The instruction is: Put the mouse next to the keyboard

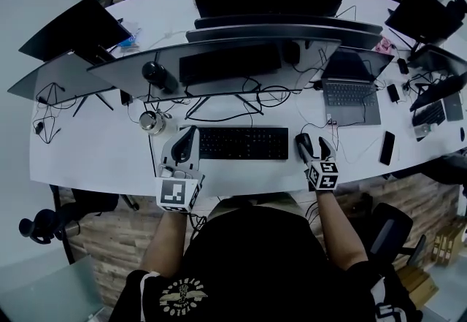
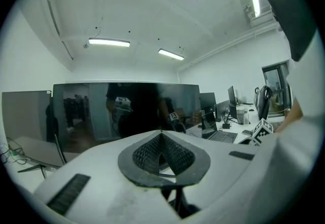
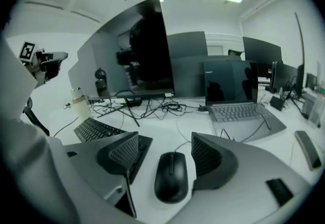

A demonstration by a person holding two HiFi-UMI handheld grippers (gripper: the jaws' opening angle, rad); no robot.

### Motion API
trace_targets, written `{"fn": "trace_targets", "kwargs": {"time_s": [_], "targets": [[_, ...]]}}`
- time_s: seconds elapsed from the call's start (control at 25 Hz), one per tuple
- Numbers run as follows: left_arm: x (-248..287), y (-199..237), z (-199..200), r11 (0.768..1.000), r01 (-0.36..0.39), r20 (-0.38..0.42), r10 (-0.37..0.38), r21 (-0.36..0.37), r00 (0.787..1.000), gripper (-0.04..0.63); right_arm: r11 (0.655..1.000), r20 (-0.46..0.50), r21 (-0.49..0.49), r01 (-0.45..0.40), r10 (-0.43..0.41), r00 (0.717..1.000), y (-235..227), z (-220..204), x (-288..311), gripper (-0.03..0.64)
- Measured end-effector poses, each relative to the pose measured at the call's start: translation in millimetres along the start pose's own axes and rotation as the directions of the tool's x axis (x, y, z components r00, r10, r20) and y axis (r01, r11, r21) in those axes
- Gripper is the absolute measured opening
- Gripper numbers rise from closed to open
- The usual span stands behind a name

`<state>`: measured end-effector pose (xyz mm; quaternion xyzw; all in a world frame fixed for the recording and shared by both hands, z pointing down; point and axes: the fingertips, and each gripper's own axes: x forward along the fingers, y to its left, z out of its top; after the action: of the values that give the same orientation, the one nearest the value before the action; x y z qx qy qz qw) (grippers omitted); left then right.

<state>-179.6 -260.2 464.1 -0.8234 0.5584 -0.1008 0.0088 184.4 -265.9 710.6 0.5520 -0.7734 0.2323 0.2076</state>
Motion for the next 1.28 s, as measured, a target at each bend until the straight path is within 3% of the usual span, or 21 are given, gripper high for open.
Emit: {"fn": "trace_targets", "kwargs": {"time_s": [0.12, 0.28, 0.48, 0.64, 0.76, 1.28], "targets": [[-1.1, 0.9, -2.5, 1.0, 0.0, -0.03, 0.0, 0.003, 1.0, 0.002, 0.997, 0.074, -0.072, -0.032, 0.038, 0.997, 17.6, 32.6, -12.5, 0.317], [-3.6, 0.7, -2.7, 1.0, 0.005, -0.039, -0.005, 0.007, 0.999, 0.002, 0.988, 0.185, -0.148, -0.047, 0.075, 0.98, 39.1, 77.1, -33.0, 0.229], [-6.2, 0.5, 7.6, 1.0, 0.0, 0.026, 0.0, -0.005, 1.0, 0.002, 0.977, 0.301, -0.205, -0.063, 0.124, 0.945, 67.9, 125.2, -58.2, 0.135], [-11.1, 3.4, 9.0, 1.0, -0.015, 0.004, 0.015, 0.012, 1.0, 0.002, 0.97, 0.374, -0.238, -0.057, 0.145, 0.916, 84.8, 153.3, -78.3, 0.063], [-13.5, 7.2, 16.5, 1.0, -0.026, 0.032, 0.026, 0.008, 0.999, 0.002, 0.966, 0.422, -0.256, -0.046, 0.154, 0.894, 97.0, 175.0, -92.0, 0.022], [-24.3, 14.7, 62.5, 1.0, -0.023, 0.115, 0.02, 0.022, 0.993, 0.002, 0.956, 0.512, -0.293, -0.012, 0.168, 0.842, 135.0, 251.2, -141.8, 0.0]]}}
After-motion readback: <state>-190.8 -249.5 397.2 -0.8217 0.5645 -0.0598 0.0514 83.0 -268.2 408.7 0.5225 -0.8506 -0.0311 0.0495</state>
